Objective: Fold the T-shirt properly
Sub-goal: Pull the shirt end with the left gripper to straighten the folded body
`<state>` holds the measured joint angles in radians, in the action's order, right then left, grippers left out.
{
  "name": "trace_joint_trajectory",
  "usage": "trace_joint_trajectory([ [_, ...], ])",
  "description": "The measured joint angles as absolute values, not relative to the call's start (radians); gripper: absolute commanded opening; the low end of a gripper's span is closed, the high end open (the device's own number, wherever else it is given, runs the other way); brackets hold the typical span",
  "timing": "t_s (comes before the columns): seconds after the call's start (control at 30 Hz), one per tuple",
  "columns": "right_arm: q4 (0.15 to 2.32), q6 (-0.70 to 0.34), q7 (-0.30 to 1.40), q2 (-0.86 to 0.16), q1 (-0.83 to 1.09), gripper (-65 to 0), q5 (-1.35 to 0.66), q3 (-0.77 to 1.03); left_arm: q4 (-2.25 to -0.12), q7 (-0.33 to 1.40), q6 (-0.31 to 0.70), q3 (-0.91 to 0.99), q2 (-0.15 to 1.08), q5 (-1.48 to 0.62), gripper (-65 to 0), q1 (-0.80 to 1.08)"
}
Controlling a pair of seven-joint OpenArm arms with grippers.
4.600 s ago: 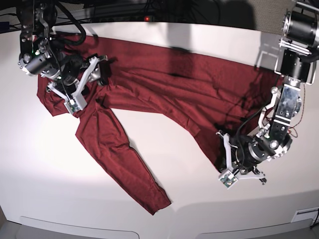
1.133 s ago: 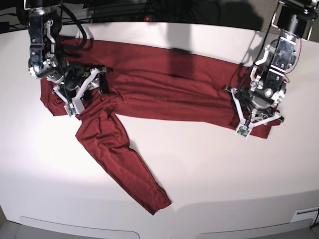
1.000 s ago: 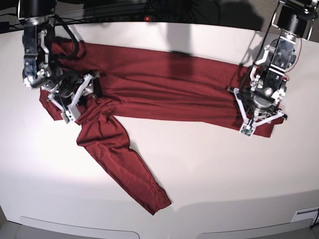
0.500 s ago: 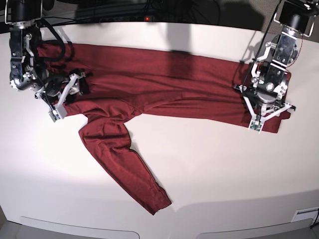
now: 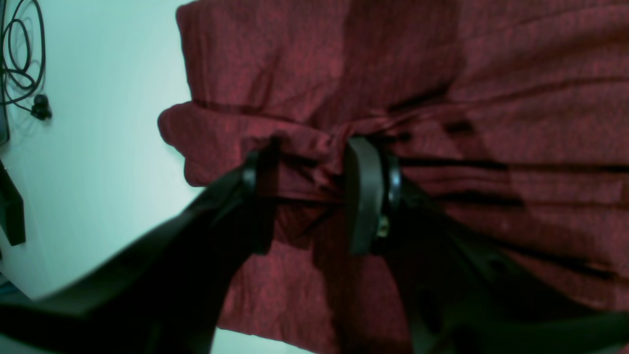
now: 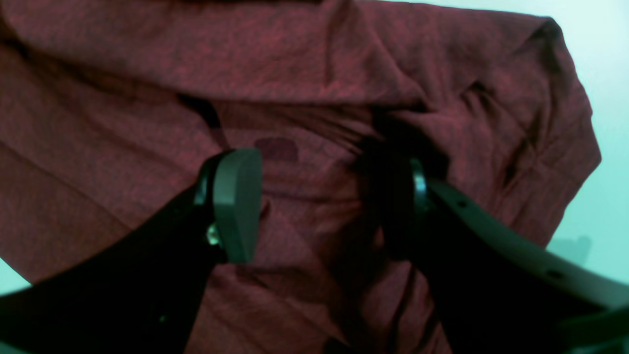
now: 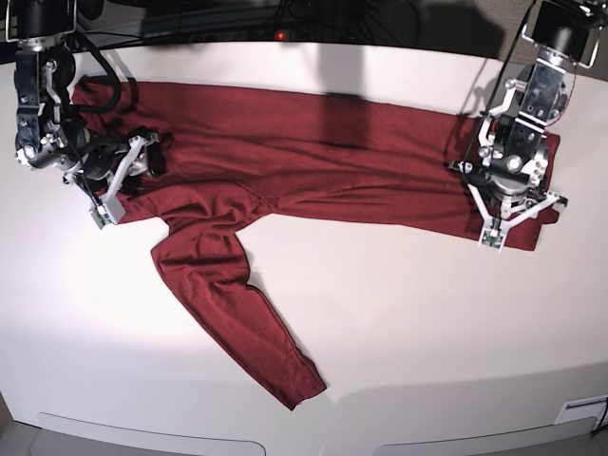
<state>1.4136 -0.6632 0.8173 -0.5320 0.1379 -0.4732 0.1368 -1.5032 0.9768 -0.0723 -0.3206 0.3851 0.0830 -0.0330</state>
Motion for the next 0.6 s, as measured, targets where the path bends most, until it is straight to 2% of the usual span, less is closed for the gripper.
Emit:
trace_joint_trajectory([
  [0.27, 1.413, -0.662, 0.821, -0.532, 0.136, -28.6, -0.497, 0.136, -1.557, 0.989, -0.076, -0.321, 0.385, 0.066, -42.6, -0.041],
  [0.6, 1.413, -0.663, 0.816, -0.531, 0.136, -28.6, -0.461, 0.136, -1.566, 0.989, -0.076, -0.322, 0.385, 0.066, -42.6, -0.147],
])
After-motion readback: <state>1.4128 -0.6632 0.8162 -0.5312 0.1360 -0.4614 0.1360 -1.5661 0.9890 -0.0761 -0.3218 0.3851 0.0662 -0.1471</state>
